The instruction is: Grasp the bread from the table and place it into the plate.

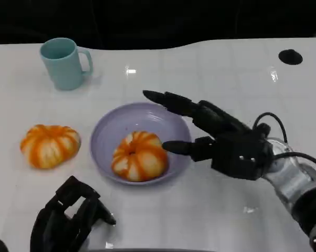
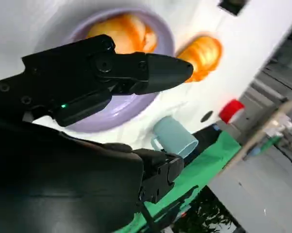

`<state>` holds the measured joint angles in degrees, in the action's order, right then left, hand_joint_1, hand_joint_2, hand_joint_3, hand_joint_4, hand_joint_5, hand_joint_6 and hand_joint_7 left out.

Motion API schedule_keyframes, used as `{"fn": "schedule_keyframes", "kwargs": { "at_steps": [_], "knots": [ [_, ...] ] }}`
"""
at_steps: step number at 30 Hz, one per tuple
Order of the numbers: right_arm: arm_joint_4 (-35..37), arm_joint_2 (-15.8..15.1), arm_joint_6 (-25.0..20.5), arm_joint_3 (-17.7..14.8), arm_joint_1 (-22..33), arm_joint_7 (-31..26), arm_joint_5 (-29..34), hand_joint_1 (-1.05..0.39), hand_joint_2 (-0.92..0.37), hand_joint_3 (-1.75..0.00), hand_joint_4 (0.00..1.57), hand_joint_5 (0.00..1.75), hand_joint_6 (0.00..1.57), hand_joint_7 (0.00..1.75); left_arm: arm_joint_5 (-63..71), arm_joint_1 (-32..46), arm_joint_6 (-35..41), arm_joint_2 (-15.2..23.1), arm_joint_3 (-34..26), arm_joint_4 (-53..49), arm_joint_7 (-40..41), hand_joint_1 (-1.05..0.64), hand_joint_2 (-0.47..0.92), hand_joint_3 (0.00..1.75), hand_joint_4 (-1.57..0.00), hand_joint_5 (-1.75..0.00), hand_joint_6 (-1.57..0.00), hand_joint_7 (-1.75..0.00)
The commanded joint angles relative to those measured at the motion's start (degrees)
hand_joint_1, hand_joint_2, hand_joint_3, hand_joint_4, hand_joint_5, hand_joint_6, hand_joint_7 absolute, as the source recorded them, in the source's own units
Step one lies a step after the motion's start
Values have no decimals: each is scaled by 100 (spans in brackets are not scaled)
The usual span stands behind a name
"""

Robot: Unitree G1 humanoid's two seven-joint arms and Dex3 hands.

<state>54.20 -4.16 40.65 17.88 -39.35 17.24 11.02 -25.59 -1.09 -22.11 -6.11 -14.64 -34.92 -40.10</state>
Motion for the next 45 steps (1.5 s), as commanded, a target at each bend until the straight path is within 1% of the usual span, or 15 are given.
{"fn": "schedule_keyframes", "kwargs": {
  "at_steps": [1, 5, 7, 8, 9, 10, 13, 14, 16, 18, 20, 24, 29, 38, 45],
  "knots": [
    [-433, 6, 288, -558, 688, 781, -1071, -72, -92, -50, 32, 16, 24, 7, -89, 33, 27, 45, -17, 93, -14, -50, 92, 27, -60, -175, -49, -151],
    [-701, 26, 493, -851, 1144, 1131, -1553, -66, -92, -50, 44, 20, 33, 9, -22, 26, -85, 51, -6, 50, 11, -52, 92, 27, -61, -175, -50, -152],
    [-848, 63, 448, -989, 1351, 1323, -1825, -61, -92, -48, 56, 27, 46, 15, -23, 22, -87, 54, -6, 41, 2, -52, 92, 27, -61, -175, -50, -153],
    [-966, 122, 304, -1100, 1497, 1551, -2142, -60, -92, -47, 58, 28, 48, 15, -26, 25, -85, 47, -6, 52, 8, -52, 92, 27, -61, -175, -50, -154],
    [-1123, 185, 18, -1204, 1632, 1799, -2489, -57, -92, -45, 63, 37, 56, 18, -27, 32, -66, 43, -3, 72, 21, -52, 92, 27, -61, -175, -49, -154],
    [-1257, 230, -224, -1289, 1737, 1984, -2747, -55, -92, -42, 60, 60, 65, 21, -25, 36, -53, 40, 0, 86, 34, -52, 92, 27, -61, -175, -49, -154],
    [-1705, 280, -740, -1478, 2137, 2053, -3052, -55, -92, -42, 53, 100, 76, 30, -30, 44, -35, 40, -1, 93, 39, -52, 92, 27, -61, -175, -49, -154],
    [-1938, 257, -1024, -1512, 2310, 2027, -3120, -56, -92, -44, 47, 120, 75, 43, -38, 44, -25, 45, -6, 95, 35, -52, 92, 27, -61, -175, -48, -154],
    [-2383, 222, -1568, -1564, 2594, 1990, -3254, -56, -92, -44, 39, 144, 56, 93, -43, 47, -18, 54, -14, 100, 33, -51, 92, 26, -60, -175, -48, -154],
    [-2806, 198, -2164, -1651, 2860, 2045, -3495, -54, -92, -45, 38, 158, 49, 116, -36, 51, -25, 72, -18, 100, 22, -51, 92, 26, -60, -175, -48, -153],
    [-3085, 156, -2570, -1732, 3056, 2075, -3623, -53, -92, -46, 41, 169, 49, 129, -42, 59, -16, 80, -24, 113, 19, -51, 92, 27, -60, -175, -48, -153],
    [-3264, 137, -2995, -1905, 3255, 2197, -3765, -53, -92, -46, 52, 174, 48, 146, 6, 94, 44, 125, -3, 176, 68, -52, 92, 27, -60, -175, -48, -153],
    [-3140, 173, -2972, -2068, 3328, 2367, -3737, -51, -92, -46, 67, 175, 45, 171, 9, 130, 115, 153, 0, 254, 84, -52, 92, 27, -59, -175, -48, -153],
    [-3045, 282, -2982, -2216, 3349, 2474, -3730, -46, -92, -48, 74, 175, 50, 175, -60, 86, 69, 192, -54, 146, -44, -51, 92, 28, -59, -175, -49, -149],
    [-3237, 270, -3184, -2249, 3538, 2334, -3620, -44, -92, -44, 78, 175, 53, 175, -44, 47, 11, 215, -65, 107, -30, -52, 92, 28, -59, -175, -50, -148]
  ]
}}
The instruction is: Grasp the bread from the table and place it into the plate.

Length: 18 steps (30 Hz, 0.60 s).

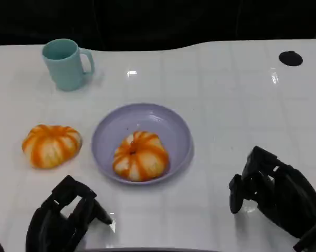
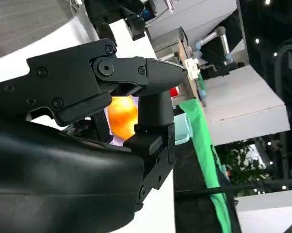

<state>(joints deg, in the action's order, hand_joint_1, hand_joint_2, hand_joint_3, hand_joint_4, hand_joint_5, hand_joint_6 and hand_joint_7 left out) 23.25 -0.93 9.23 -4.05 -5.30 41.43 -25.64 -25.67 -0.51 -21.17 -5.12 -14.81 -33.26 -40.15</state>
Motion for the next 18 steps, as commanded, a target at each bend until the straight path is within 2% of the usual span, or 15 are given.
{"fn": "schedule_keyframes", "kwargs": {
  "at_steps": [1, 5, 11, 18],
  "knots": [
    [-132, -54, 7, -66, 155, -81, 70, -44, -92, -44, 78, 175, 54, 175, -42, -17, -77, 114, -53, -62, -13, -52, 92, 27, -59, -175, -50, -147],
    [-85, -74, -10, -119, 215, 55, -11, -43, -92, -43, 79, 175, 56, 175, -73, -65, -74, 129, -78, -116, -57, -52, 92, 27, -59, -175, -50, -147],
    [-163, -267, -188, -7, 335, 131, 158, -46, -92, -40, 80, 175, 57, 175, -33, -72, -107, 141, -85, -129, -47, -51, 92, 28, -59, -175, -50, -147],
    [-96, -351, -86, -17, 390, 294, 269, -46, -92, -41, 80, 175, 57, 175, -38, -34, -87, 131, -81, -85, -32, -51, 92, 28, -58, -175, -51, -146]
  ]
}}
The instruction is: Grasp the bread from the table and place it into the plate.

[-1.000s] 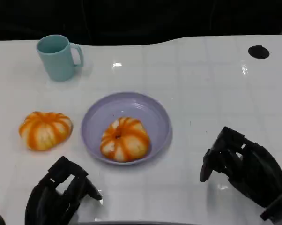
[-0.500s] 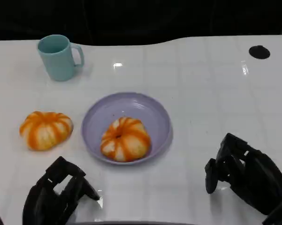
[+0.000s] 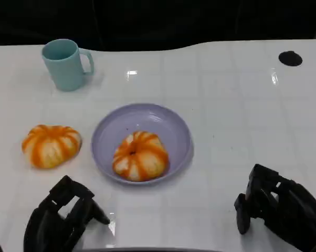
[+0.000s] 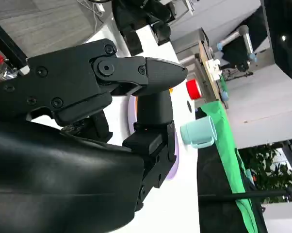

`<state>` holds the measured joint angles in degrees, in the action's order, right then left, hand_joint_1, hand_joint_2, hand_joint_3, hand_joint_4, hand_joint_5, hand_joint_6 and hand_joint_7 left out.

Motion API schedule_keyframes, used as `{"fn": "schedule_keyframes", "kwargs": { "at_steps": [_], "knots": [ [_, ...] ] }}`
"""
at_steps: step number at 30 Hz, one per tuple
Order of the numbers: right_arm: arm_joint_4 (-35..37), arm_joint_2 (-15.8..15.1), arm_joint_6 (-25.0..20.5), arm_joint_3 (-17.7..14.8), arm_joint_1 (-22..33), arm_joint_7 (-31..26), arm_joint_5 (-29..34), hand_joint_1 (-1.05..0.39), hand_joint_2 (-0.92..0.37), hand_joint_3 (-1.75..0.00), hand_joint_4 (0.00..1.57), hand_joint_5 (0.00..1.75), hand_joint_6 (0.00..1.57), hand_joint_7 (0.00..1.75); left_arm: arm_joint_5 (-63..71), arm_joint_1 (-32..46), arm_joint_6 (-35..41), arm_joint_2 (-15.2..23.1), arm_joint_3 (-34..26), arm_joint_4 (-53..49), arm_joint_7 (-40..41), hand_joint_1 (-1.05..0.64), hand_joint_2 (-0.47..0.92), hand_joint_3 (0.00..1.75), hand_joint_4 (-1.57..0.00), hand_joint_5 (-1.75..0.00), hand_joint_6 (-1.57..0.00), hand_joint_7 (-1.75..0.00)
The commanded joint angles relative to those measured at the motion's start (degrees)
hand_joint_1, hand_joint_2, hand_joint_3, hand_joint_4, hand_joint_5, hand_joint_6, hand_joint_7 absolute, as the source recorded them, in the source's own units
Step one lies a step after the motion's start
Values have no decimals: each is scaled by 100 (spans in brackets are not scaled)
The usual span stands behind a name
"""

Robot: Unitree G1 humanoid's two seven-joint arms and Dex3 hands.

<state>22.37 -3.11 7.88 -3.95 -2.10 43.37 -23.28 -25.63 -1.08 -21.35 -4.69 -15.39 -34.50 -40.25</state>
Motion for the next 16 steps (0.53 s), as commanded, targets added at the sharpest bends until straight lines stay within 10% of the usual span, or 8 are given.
{"fn": "schedule_keyframes", "kwargs": {
  "at_steps": [1, 16],
  "knots": [
    [-12, -135, 60, -27, 79, 95, 52, -46, -92, -41, 79, 175, 56, 175, -57, 23, -60, 88, -27, 39, -35, -51, 92, 28, -58, -175, -51, -146],
    [136, -71, 217, -25, -24, 149, 159, -48, -92, -41, 82, 175, 59, 175, -50, -42, -100, 100, -61, -66, -7, -53, 92, 26, -60, -175, -50, -150]
  ]
}}
